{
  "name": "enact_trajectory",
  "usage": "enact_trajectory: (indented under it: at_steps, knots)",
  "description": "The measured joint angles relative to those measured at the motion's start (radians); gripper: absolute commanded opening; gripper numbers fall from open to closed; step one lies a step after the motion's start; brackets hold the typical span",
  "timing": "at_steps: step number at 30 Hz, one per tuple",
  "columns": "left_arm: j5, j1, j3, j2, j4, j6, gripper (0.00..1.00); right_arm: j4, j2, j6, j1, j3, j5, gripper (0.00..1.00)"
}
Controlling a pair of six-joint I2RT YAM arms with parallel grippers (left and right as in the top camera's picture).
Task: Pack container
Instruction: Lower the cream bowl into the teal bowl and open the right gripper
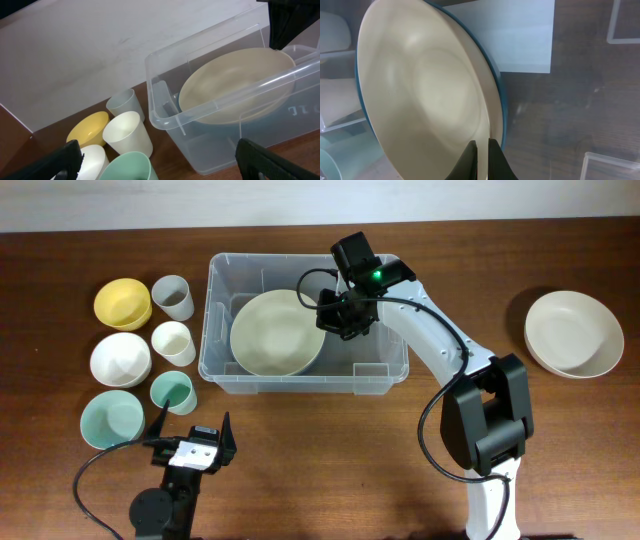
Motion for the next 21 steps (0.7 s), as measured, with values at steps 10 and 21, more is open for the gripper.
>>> enact_trajectory:
  at_steps: [10, 21]
  knots:
    - [0.0, 0.0, 0.0, 0.0, 0.0, 0.0, 1.0, 0.021, 0.0, 0.0, 0.0, -0.045, 0.01, 0.05]
    - [0.0, 0.0, 0.0, 0.0, 0.0, 0.0, 1.0, 0.033, 0.0, 0.0, 0.0, -0.05, 0.014, 0.05]
